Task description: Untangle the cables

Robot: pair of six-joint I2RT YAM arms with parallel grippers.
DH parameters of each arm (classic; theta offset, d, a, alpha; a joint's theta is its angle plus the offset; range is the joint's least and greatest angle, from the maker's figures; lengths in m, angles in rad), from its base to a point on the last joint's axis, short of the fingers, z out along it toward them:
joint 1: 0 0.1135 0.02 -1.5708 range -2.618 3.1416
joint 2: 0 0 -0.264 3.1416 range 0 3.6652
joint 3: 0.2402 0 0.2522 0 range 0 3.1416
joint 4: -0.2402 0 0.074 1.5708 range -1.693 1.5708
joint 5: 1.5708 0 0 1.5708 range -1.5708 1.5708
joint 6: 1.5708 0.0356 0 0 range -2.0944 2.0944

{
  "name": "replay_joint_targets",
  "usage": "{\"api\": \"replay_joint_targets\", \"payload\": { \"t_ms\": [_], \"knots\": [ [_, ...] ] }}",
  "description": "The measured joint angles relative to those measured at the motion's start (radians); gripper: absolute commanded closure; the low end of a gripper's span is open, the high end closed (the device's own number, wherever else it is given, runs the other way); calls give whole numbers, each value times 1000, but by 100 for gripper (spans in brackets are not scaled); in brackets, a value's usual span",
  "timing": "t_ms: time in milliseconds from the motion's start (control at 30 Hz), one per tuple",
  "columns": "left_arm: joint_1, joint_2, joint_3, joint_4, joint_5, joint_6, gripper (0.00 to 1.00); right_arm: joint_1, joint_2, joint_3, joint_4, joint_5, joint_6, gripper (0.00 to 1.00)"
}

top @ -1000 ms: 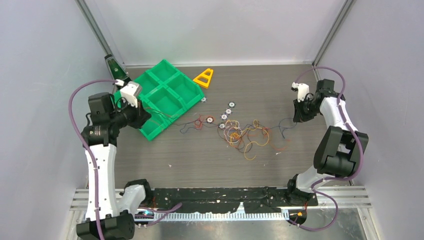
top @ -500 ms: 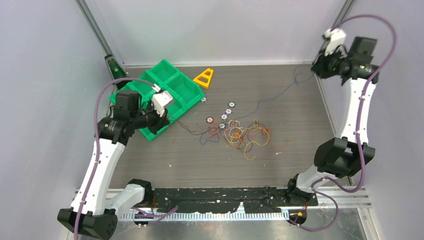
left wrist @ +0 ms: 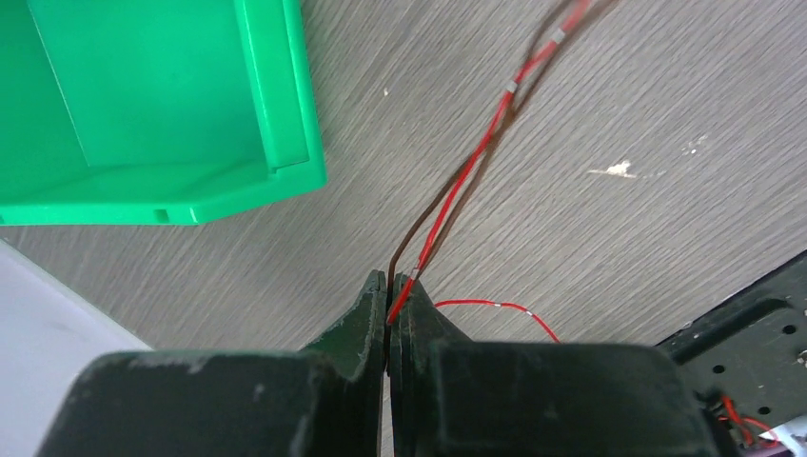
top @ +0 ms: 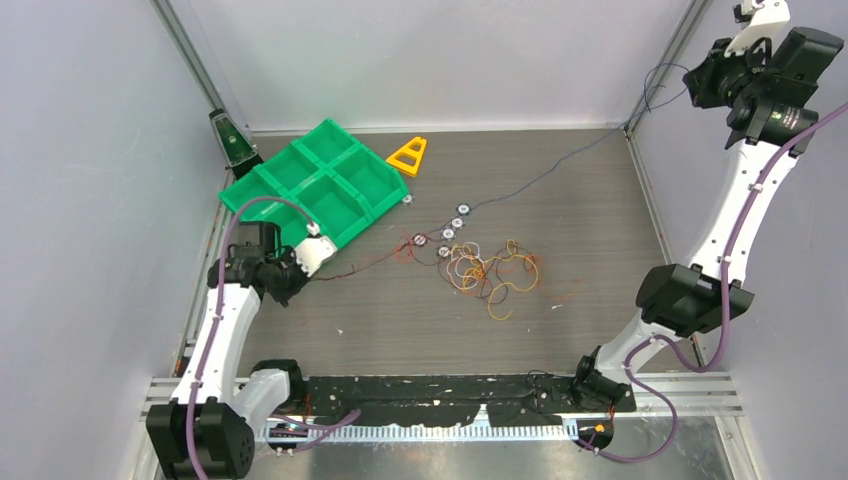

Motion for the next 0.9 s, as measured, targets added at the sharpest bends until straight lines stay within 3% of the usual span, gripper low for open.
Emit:
{"api": "replay_joint_targets", "payload": {
  "t_ms": [267, 467, 667, 767, 900],
  "knots": [
    [-18, 49, -27, 42, -79, 68, 100, -39, 13, 4, 50, 47, 66, 95],
    [51, 101, -130, 105, -180, 156, 100, -84, 26, 70, 70, 86, 96, 95],
    [60, 134, -122, 119, -216, 160, 100, -94, 25, 56, 102, 85, 104, 95],
    [16, 137, -36, 46, -155, 101, 100, -76, 24, 16, 92, 39, 97, 95],
    [-193, 109, 144, 13, -6, -41, 100, -1, 10, -96, -1, -66, 14, 95]
  ]
}}
